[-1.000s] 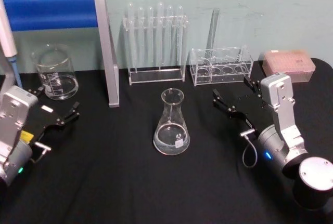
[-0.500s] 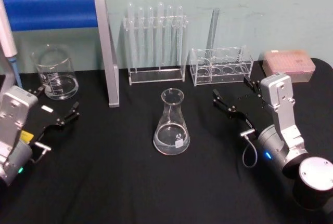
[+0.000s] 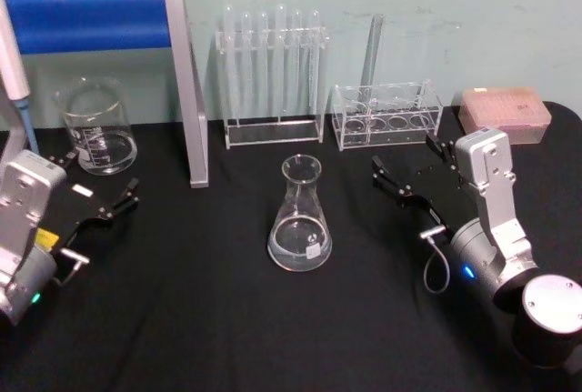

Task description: Grasp the erlenmeyer flask with one hand, shake it three times, then place it back.

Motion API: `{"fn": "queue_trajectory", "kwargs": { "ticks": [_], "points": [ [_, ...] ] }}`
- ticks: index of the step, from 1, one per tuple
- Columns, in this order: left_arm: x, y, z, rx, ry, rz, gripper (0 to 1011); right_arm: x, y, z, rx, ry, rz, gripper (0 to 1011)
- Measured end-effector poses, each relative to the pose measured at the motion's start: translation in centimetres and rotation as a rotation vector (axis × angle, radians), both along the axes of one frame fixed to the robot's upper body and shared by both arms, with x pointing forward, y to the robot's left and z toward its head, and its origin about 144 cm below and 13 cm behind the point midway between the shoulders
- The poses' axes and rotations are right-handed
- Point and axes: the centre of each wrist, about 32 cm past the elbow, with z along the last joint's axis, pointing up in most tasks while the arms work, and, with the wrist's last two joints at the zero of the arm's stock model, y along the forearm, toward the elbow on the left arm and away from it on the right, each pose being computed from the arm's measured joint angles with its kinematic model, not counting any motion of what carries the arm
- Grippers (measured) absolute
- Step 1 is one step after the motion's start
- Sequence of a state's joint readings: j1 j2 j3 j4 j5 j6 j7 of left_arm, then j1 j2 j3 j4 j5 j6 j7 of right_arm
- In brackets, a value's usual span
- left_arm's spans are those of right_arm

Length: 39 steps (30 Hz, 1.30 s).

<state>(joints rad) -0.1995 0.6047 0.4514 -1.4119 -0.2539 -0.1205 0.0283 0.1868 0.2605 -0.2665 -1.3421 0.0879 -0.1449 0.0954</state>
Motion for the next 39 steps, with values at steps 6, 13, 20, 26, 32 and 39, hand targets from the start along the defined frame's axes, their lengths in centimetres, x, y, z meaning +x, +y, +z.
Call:
{"fn": "queue_trajectory", "kwargs": {
  "ticks": [6, 13, 20, 26, 32, 39],
  "points": [
    [0.00, 0.00, 0.00, 0.000, 0.000, 0.000, 1001, 0.00, 0.00, 0.00, 0.000, 0.000, 0.000, 1000],
    [0.00, 0.00, 0.00, 0.000, 0.000, 0.000, 1001, 0.00, 0.00, 0.00, 0.000, 0.000, 0.000, 1000],
    [0.00, 0.00, 0.00, 0.000, 0.000, 0.000, 1001, 0.00, 0.00, 0.00, 0.000, 0.000, 0.000, 1000],
    [0.00, 0.00, 0.00, 0.000, 0.000, 0.000, 1001, 0.00, 0.00, 0.00, 0.000, 0.000, 0.000, 1000],
    [0.00, 0.00, 0.00, 0.000, 0.000, 0.000, 1001, 0.00, 0.00, 0.00, 0.000, 0.000, 0.000, 1000],
    [0.00, 0.00, 0.00, 0.000, 0.000, 0.000, 1001, 0.00, 0.00, 0.00, 0.000, 0.000, 0.000, 1000]
  ]
}}
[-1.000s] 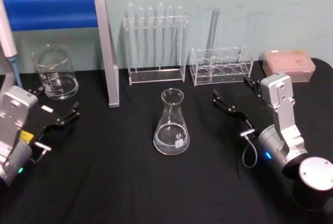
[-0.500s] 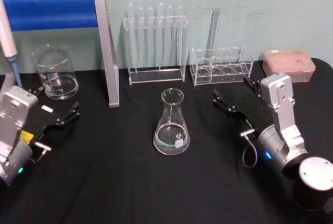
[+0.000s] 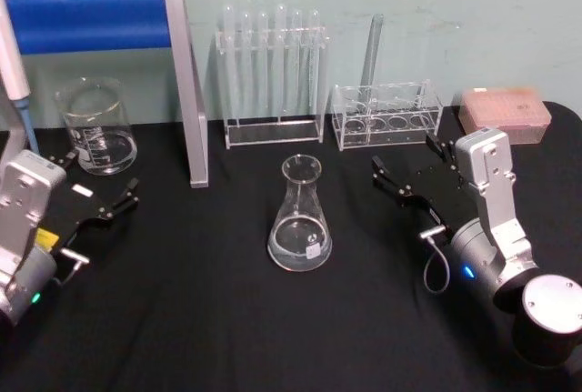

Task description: Grasp the erlenmeyer flask with one hand, shake it three times, then place it back.

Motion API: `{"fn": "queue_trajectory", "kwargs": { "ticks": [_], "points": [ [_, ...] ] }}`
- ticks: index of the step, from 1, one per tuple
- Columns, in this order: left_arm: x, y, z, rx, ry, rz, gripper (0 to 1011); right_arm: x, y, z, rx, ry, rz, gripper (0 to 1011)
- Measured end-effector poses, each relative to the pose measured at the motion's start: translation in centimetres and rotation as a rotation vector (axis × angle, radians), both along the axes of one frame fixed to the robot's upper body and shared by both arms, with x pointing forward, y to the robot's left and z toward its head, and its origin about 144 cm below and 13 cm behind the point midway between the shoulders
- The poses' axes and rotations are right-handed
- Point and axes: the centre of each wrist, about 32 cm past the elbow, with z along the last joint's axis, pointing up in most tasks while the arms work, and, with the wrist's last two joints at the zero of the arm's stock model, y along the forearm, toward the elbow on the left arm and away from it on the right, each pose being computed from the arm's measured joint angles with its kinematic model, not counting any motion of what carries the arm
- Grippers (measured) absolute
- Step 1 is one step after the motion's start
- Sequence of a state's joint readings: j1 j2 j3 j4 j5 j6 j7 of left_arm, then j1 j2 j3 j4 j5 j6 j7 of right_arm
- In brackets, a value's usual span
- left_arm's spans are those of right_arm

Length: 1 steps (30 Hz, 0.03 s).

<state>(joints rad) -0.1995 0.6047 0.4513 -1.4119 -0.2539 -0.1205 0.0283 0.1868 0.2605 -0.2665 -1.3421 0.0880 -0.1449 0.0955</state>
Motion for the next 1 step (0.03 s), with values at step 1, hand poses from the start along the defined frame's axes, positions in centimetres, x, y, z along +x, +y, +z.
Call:
{"fn": "queue_trajectory", "kwargs": {
  "ticks": [1],
  "points": [
    [0.00, 0.00, 0.00, 0.000, 0.000, 0.000, 1001, 0.00, 0.00, 0.00, 0.000, 0.000, 0.000, 1000]
  ]
}}
